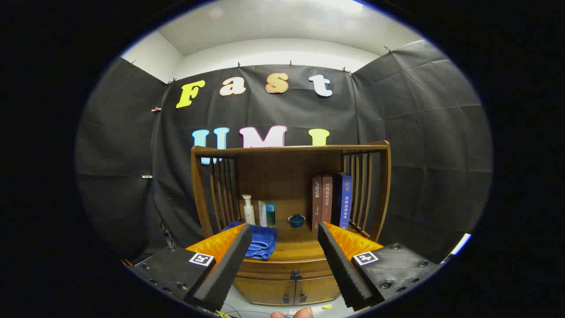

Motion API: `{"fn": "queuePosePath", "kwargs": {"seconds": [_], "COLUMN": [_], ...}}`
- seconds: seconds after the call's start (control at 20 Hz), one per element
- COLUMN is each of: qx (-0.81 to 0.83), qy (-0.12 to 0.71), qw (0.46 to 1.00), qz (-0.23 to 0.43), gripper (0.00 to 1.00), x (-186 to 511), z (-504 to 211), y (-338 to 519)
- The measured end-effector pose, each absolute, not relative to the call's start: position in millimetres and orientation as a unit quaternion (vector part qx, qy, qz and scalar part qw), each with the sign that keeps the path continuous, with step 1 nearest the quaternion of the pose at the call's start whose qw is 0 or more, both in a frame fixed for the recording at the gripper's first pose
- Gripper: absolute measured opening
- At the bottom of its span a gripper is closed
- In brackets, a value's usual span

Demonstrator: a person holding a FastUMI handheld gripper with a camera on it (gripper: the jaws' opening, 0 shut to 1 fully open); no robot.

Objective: Pull open the drawer, take out the items inside it, and place them on the countertop above the cabinet.

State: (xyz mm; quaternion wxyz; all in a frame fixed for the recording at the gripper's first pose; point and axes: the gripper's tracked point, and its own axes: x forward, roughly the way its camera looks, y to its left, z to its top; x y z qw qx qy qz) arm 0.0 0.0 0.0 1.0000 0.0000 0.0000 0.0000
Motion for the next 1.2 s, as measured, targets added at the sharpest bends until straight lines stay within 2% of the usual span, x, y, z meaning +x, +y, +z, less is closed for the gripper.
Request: {"fn": "queuePosePath", "kwargs": {"seconds": [1.2], "qx": [0.008], "qy": [-0.028], "qw": [1.000], "qz": [0.006], "gripper": [0.99], "x": [-12.8], "z": [20.1], "y": [-12.2]}}
